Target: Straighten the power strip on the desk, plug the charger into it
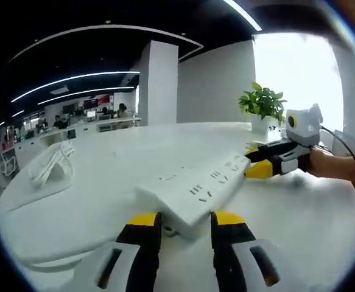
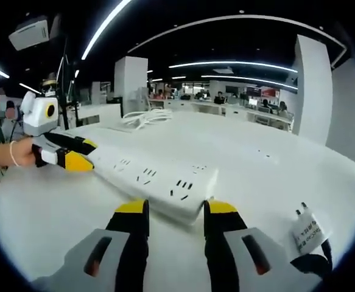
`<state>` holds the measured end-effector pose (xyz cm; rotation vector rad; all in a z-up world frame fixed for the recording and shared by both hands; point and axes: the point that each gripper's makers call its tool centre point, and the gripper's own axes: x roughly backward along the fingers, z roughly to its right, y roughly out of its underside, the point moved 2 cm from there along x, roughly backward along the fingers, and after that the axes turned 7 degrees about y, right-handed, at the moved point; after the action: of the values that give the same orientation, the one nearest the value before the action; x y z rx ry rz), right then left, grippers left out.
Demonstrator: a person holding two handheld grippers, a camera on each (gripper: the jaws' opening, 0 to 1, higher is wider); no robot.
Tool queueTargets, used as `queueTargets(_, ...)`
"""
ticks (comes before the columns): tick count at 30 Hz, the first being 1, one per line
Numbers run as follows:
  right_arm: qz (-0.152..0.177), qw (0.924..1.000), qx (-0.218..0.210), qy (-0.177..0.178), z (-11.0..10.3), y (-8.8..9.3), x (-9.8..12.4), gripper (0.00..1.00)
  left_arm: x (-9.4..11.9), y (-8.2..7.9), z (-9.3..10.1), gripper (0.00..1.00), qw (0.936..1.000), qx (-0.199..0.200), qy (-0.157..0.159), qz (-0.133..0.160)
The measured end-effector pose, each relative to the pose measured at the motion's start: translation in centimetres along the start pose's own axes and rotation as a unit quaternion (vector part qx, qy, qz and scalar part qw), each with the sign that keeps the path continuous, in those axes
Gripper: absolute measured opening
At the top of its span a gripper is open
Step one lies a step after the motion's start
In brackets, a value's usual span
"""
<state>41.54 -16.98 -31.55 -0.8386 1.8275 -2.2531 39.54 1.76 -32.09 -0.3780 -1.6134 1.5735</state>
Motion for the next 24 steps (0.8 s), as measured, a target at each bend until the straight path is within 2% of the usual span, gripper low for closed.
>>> queueTargets(10, -0.001, 0.9996, -0.018, 0.02, 0.3, 0.0, 0.1, 0.33, -0.6, -0.3, -0.5, 0.32, 0.9997, -0.01, 0.022, -0.004)
queueTargets(24, -0.012, 0.999, -0.018, 0.04, 0.5, 0.2, 0.8, 0.32, -1.4, -0.7, -0.5, 0.33, 0.9988, -0.021, 0.042, -0.01)
